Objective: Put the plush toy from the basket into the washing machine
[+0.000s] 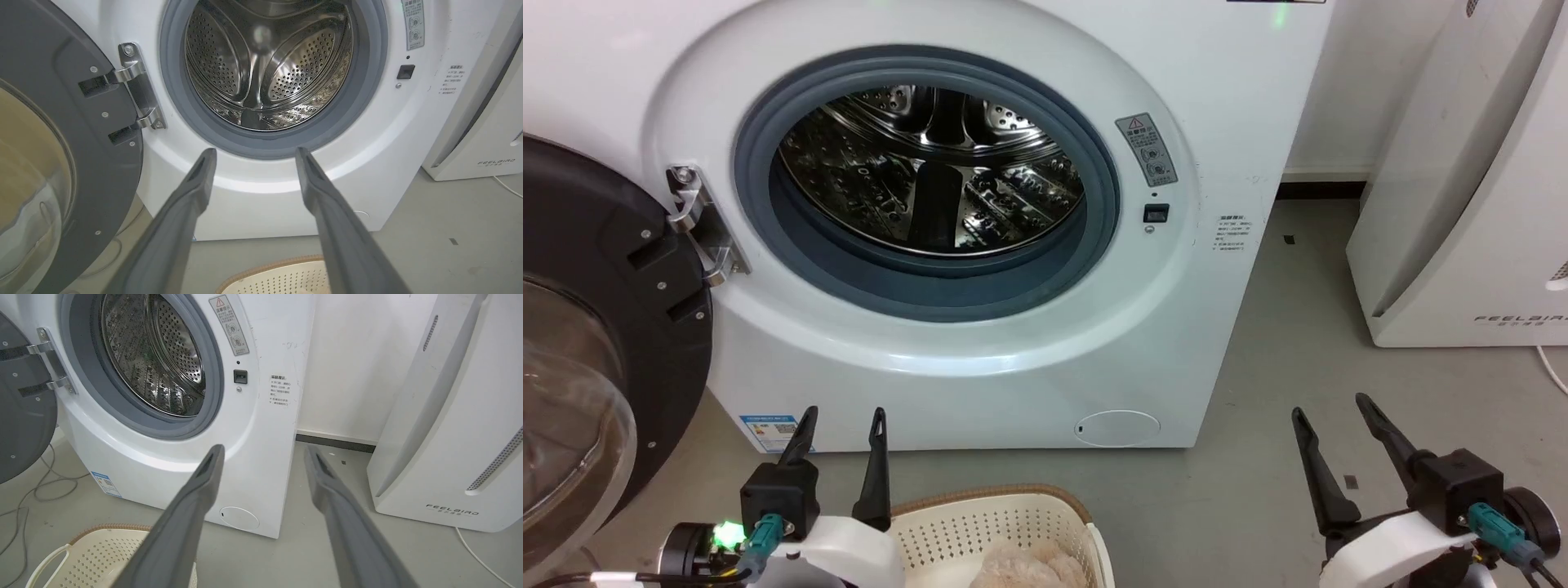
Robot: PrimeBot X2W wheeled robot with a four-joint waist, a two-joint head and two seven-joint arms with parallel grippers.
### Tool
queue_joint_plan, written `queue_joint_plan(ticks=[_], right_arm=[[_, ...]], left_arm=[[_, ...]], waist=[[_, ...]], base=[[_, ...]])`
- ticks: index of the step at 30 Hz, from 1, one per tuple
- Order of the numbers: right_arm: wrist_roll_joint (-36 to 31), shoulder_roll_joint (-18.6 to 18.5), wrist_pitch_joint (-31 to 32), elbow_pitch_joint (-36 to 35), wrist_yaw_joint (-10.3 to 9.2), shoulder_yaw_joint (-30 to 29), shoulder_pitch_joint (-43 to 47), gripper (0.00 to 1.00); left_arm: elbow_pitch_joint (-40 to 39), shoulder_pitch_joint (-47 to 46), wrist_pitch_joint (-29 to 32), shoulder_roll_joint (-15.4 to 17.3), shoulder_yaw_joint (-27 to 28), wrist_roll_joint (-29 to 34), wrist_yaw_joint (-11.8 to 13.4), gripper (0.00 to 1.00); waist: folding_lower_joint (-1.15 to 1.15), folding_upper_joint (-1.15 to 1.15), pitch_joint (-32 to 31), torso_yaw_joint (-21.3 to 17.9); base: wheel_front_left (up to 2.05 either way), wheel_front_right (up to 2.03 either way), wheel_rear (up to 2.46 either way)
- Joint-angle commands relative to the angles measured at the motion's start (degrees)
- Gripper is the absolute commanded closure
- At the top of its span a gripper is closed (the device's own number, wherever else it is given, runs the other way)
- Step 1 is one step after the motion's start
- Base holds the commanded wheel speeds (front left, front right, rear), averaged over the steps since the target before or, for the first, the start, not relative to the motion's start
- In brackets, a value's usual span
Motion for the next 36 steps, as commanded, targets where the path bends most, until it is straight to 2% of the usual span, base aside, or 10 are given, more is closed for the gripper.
queue_joint_plan(ticks=[1,15,36], right_arm=[[0.3,0.0,-0.6,-0.3,-0.01,-0.1,-0.2,0.00],[0.6,0.0,-2.5,-1.8,-0.01,-0.3,-1.0,0.00],[0.3,0.0,-4.9,-4.2,-0.02,-0.3,-3.0,0.00]], left_arm=[[0.3,-0.1,-0.6,0.0,-0.4,-0.6,0.4,0.00],[4.5,-1.9,-2.5,0.0,-2.8,-1.5,-0.2,0.00],[16.2,-7.9,-4.8,1.4,-8.4,-1.0,-3.4,0.00]], waist=[[0.00,0.00,0.2,-0.1],[0.00,0.00,3.2,-0.8],[0.00,0.00,9.9,-2.1]], base=[[0.00,0.00,0.00],[0.00,0.00,0.00],[0.00,0.00,0.00]])
